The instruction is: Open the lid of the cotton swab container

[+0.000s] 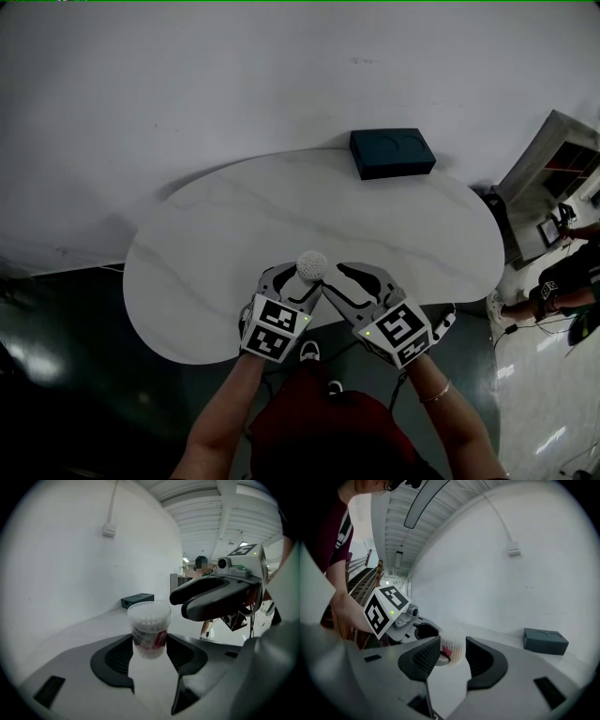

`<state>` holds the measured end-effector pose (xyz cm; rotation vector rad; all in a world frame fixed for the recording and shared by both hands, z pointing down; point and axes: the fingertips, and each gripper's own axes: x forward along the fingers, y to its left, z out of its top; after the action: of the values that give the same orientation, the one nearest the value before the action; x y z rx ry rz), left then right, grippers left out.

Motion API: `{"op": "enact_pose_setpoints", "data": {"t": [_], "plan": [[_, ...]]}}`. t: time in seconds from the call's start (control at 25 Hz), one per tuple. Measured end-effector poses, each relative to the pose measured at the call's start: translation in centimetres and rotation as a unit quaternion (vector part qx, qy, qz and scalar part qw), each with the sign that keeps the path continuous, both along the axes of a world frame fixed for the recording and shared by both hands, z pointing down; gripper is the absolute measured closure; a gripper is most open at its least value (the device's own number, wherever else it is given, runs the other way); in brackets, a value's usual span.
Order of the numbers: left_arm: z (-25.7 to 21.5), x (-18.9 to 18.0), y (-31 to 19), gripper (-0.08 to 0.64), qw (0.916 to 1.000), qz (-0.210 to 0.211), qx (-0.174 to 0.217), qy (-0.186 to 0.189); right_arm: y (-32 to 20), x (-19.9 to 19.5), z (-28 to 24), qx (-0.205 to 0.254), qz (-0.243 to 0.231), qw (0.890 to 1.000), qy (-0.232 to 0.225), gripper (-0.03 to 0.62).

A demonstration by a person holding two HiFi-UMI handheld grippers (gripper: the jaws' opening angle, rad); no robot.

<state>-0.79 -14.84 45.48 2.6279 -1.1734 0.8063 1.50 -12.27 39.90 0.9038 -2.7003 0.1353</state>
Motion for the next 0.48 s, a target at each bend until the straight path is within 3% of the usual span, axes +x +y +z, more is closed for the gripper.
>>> {"op": "enact_pose_setpoints", "data": {"t": [0.2,0.48], "plan": [[-0.1,0.7,2.2,0.316,0.9999,0.01,-0.004,0.001,1.6,0.1,-0.3,0.016,-0.018,0.999,0.025,0.431],[0.1,2.1,4.6,0.316,0.9994,0.032,-0.008,-0.008,3.3,0.2,0.0,0.021,-0.047,0.997,0.06,0.371]]}}
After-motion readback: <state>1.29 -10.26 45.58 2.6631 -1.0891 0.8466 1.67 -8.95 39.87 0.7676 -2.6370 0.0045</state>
